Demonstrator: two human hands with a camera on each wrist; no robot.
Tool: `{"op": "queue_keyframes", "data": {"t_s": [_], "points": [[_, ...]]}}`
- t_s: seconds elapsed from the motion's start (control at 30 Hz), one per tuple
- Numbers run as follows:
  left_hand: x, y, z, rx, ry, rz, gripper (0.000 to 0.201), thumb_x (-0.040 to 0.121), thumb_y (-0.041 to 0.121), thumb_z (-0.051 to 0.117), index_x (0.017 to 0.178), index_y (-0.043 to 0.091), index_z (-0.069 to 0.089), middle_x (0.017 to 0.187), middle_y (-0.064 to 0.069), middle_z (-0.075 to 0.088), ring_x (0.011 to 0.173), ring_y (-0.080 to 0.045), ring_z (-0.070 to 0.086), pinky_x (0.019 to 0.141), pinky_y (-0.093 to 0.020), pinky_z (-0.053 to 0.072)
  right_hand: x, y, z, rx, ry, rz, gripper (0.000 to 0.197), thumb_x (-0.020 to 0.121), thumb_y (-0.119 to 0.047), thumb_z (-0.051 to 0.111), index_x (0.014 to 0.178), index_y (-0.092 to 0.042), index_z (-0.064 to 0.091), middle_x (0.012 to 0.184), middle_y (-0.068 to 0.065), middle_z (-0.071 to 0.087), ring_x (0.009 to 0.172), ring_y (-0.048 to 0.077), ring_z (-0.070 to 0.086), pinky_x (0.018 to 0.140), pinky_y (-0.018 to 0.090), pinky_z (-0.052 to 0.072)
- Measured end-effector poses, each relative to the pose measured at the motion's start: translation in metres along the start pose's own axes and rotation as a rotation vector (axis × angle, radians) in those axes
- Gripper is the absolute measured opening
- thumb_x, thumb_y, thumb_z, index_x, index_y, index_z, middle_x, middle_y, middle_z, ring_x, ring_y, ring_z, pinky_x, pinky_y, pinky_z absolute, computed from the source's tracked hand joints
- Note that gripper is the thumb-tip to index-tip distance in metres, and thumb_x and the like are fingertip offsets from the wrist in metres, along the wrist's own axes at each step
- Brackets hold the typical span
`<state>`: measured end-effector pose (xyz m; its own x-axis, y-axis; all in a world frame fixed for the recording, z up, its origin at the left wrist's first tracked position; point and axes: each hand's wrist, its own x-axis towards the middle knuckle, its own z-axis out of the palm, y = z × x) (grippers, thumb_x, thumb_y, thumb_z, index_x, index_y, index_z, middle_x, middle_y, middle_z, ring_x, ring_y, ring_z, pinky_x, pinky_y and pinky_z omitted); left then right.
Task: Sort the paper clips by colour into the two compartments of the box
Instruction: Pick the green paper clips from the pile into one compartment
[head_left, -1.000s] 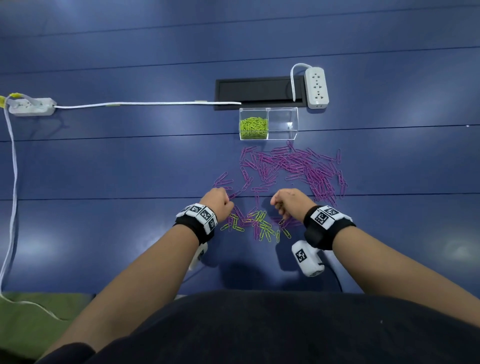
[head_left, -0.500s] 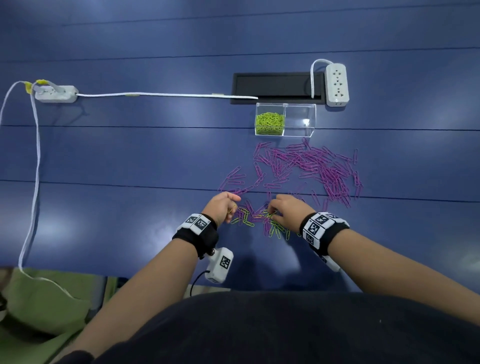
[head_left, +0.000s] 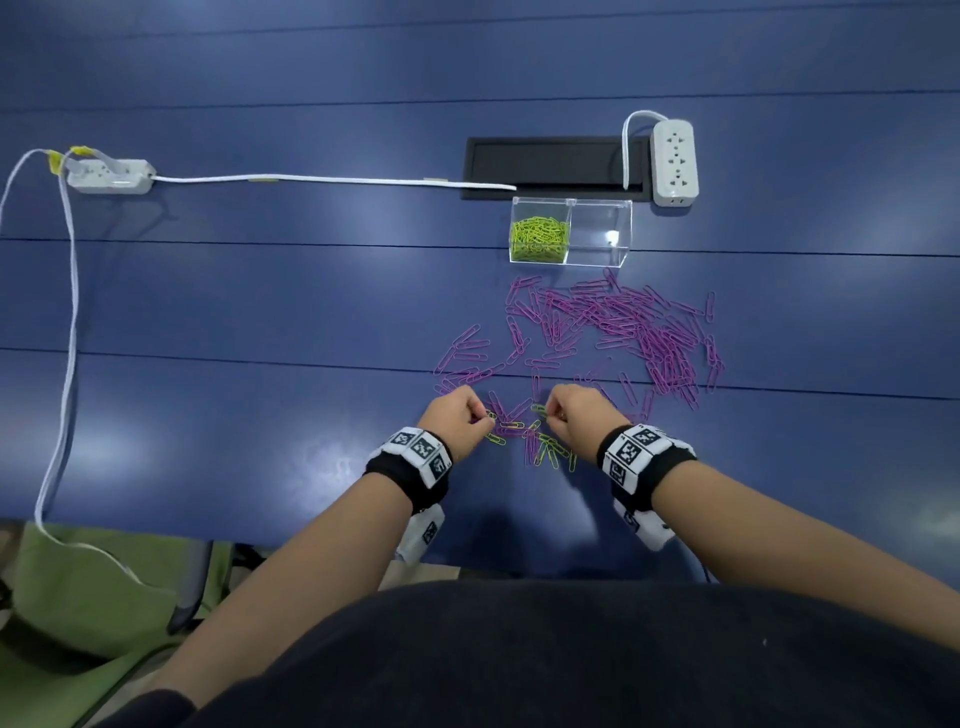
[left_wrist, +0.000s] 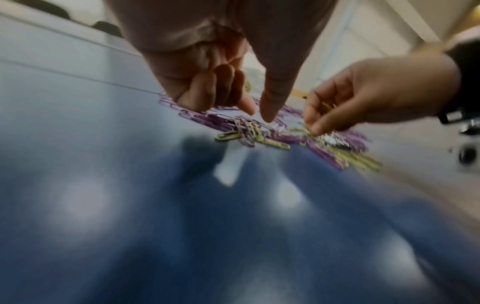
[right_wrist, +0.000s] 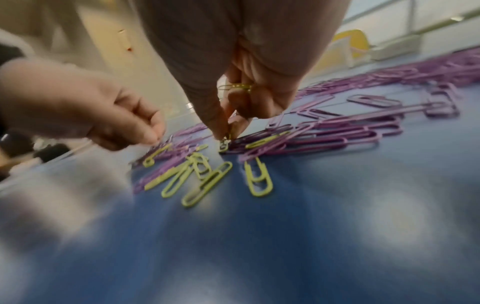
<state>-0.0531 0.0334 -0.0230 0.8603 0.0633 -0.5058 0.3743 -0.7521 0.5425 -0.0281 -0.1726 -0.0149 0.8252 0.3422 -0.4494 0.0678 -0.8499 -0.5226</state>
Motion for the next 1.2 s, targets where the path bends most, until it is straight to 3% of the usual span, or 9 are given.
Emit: {"op": "queue_keyframes", "data": {"t_s": [0.17, 0.3, 0.4, 0.47, 0.6, 0.77, 0.9, 1.03, 1.2], "points": [[-0.002, 0.001, 0.006, 0.227, -0.021, 0.067, 0.01, 0.091, 0.027, 0.056, 0.093, 0.017, 0.056, 0.09, 0.002, 0.061, 0.086, -0.021, 0.058, 0.078, -0.033, 0.048, -0.002, 0.014, -0.01, 0.316, 0.097, 0.115, 0.022, 0.091, -0.013, 0.053, 0.112, -0.014, 0.06, 0.094, 0.002, 0.066, 0.073, 0.019, 0.059, 0.071, 0.026, 0.047], [0.0, 0.006, 0.006, 0.247, -0.053, 0.06, 0.009, 0.091, 0.027, 0.054, 0.09, 0.017, 0.054, 0.089, 0.0, 0.059, 0.087, -0.024, 0.058, 0.08, -0.036, 0.05, -0.001, 0.018, -0.023, 0.729, 0.052, 0.276, 0.028, 0.09, -0.003, 0.038, 0.086, -0.006, 0.066, 0.062, 0.009, 0.051, 0.052, 0.027, 0.044, 0.053, 0.03, 0.042], [0.001, 0.006, 0.004, 0.158, -0.067, 0.013, 0.011, 0.087, 0.023, 0.054, 0.077, 0.022, 0.049, 0.074, 0.004, 0.055, 0.076, -0.022, 0.057, 0.072, -0.033, 0.049, -0.002, 0.014, -0.027, 1.102, 0.015, 0.402, 0.027, 0.088, -0.005, 0.038, 0.069, -0.004, 0.057, 0.059, 0.012, 0.045, 0.05, 0.024, 0.042, 0.05, 0.03, 0.042], [0.001, 0.006, 0.003, 0.074, -0.046, -0.007, 0.019, 0.087, 0.021, 0.053, 0.07, 0.023, 0.044, 0.066, 0.006, 0.052, 0.069, -0.02, 0.052, 0.066, -0.028, 0.043, -0.002, 0.012, -0.027, 1.139, -0.023, 0.41, 0.029, 0.092, -0.013, 0.041, 0.065, -0.006, 0.052, 0.06, 0.011, 0.046, 0.048, 0.022, 0.043, 0.045, 0.027, 0.042], [0.0, 0.005, -0.003, -0.139, 0.017, -0.059, 0.015, 0.086, 0.019, 0.051, 0.071, 0.017, 0.047, 0.068, 0.003, 0.058, 0.063, -0.017, 0.05, 0.06, -0.027, 0.04, 0.004, 0.007, -0.022, 0.879, -0.034, 0.317, 0.023, 0.093, -0.012, 0.046, 0.074, -0.006, 0.057, 0.065, 0.008, 0.053, 0.047, 0.017, 0.046, 0.042, 0.024, 0.04], [-0.008, 0.003, -0.011, -0.466, -0.02, -0.105, 0.014, 0.077, 0.012, 0.052, 0.066, 0.016, 0.045, 0.06, -0.002, 0.057, 0.043, -0.011, 0.041, 0.046, -0.022, 0.033, 0.009, 0.002, -0.018, 0.169, 0.044, 0.089, 0.015, 0.088, -0.02, 0.059, 0.099, -0.011, 0.064, 0.078, -0.004, 0.057, 0.078, 0.017, 0.054, 0.071, 0.023, 0.039], [-0.011, 0.006, -0.014, -0.723, -0.099, -0.186, 0.027, 0.082, -0.006, 0.038, 0.087, 0.011, 0.059, 0.059, -0.003, 0.049, 0.036, -0.006, 0.031, 0.04, -0.016, 0.024, 0.015, -0.003, -0.01, -0.075, -0.027, -0.005, 0.022, 0.089, -0.02, 0.059, 0.109, -0.012, 0.059, 0.106, 0.006, 0.06, 0.103, 0.025, 0.056, 0.088, 0.031, 0.043], [-0.012, 0.007, -0.015, -0.725, -0.154, -0.2, 0.034, 0.078, -0.008, 0.031, 0.076, 0.008, 0.061, 0.058, -0.003, 0.045, 0.042, -0.011, 0.033, 0.044, -0.018, 0.027, 0.018, -0.002, -0.003, -0.172, -0.036, -0.021, 0.019, 0.093, -0.022, 0.052, 0.105, -0.008, 0.056, 0.114, 0.011, 0.055, 0.111, 0.029, 0.05, 0.095, 0.035, 0.039], [-0.006, 0.007, -0.009, -0.565, -0.174, -0.163, 0.02, 0.085, 0.008, 0.045, 0.068, 0.013, 0.053, 0.06, -0.006, 0.049, 0.046, -0.016, 0.043, 0.044, -0.021, 0.032, 0.017, -0.003, 0.005, -0.246, -0.031, -0.011, 0.027, 0.096, -0.016, 0.043, 0.114, 0.001, 0.05, 0.12, 0.019, 0.048, 0.113, 0.034, 0.045, 0.098, 0.04, 0.036]]}}
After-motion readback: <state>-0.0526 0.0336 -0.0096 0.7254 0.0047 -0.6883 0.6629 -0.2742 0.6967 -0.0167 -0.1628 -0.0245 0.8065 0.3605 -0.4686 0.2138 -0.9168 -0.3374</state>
